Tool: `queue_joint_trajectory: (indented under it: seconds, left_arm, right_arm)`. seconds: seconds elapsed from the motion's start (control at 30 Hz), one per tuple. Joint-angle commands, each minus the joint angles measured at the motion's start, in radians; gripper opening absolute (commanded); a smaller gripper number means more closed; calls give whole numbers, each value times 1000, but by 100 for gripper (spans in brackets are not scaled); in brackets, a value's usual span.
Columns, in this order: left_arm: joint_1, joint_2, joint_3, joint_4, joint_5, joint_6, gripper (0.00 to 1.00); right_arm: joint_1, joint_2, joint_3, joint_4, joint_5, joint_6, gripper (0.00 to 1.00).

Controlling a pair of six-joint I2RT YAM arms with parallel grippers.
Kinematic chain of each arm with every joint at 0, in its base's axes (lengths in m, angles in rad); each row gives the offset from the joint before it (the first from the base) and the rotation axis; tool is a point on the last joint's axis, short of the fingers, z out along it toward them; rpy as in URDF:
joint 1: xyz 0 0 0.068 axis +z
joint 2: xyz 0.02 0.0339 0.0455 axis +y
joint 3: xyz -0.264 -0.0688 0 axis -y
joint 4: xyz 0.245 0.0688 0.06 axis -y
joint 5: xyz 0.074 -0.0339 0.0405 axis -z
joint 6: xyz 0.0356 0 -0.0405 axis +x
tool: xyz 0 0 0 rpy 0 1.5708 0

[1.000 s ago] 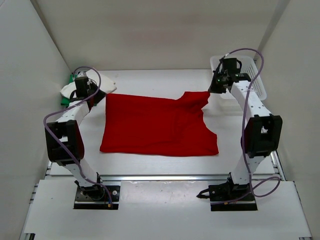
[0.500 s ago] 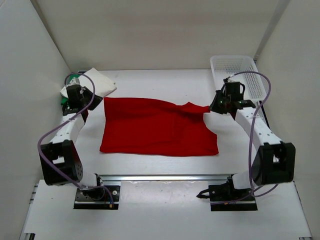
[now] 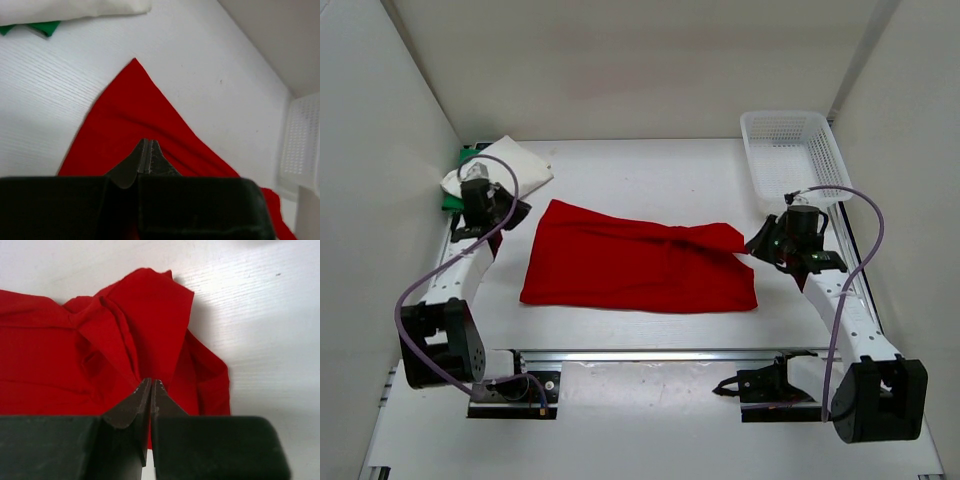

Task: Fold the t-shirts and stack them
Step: Grap the side of the flattened tshirt furthest away from the robot with both arms

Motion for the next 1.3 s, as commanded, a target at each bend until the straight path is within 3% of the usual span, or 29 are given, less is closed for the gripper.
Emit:
queue_joint_trajectory:
  seconds: [0.0,0.13,0.3,0.63,0.87,1.27]
  left_arm:
    - [-126,74,88,-54,-152,107,6]
    - [-194,228,155,-56,-248,157,30]
    - [-222,432,356,-146,-364,244,44]
    - [-242,759,723,-340,-440,299,45]
    - [-259,849,838,-401,-437,304,48]
    - [-268,944,982,-510,-472,305,45]
  right_arm:
    - [-27,24,-15,68,-51,12,0]
    - [-26,38,-42,123,-74,16,0]
    - [7,95,-23,155,-54,10,0]
    - [26,125,-29,230,-75,33,0]
    - [50,139,-38,253,-88,30,0]
    - [59,102,-48,276,-112,41,0]
